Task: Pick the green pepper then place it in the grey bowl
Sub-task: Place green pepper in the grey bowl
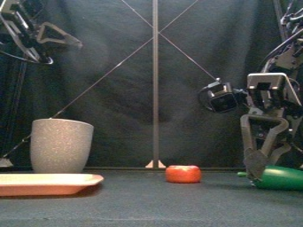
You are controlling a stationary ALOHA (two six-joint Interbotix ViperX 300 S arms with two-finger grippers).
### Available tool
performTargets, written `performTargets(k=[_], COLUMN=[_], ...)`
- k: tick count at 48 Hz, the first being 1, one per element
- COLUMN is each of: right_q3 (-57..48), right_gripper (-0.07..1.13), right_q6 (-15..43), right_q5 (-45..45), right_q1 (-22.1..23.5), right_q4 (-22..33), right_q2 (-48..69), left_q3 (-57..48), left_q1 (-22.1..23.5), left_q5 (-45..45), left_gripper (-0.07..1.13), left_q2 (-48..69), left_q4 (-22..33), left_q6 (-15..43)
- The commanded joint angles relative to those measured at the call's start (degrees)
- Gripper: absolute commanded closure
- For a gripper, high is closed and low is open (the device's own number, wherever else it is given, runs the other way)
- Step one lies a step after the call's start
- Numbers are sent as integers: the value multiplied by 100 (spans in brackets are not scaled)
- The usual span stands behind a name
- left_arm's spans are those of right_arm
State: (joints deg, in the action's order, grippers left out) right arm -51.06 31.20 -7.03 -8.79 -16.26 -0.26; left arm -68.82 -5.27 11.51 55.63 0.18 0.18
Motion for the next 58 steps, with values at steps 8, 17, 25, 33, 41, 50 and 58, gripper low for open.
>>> performTargets(k=[8, 17, 25, 33, 41, 50, 58], right_q3=[431, 984, 1521, 2171, 2988, 3990, 4922], right_gripper=[36, 36, 36, 36, 36, 36, 36], right_q6=[-9, -9, -26, -44, -26, -44, -44], right_q5=[-44, -44, -44, 0, 246, 264, 264], right_q1=[-18, 211, 624, 1090, 1433, 1582, 1644], right_q4=[220, 914, 1521, 2136, 2619, 2927, 3217], right_q2=[132, 378, 457, 343, -158, -835, -1450], left_q3=[26, -62, -132, -123, -123, -123, -114], left_q1=[-9, -9, -9, -9, -9, -9, 0], left_q5=[70, 202, 290, 308, 308, 316, 316], left_gripper=[100, 100, 100, 100, 100, 100, 100], left_q2=[-9, -9, -9, -9, -9, -9, -9], left_q4=[9, 62, 132, 185, 202, 202, 202], left_q6=[-18, -26, -26, -26, -18, -18, -18])
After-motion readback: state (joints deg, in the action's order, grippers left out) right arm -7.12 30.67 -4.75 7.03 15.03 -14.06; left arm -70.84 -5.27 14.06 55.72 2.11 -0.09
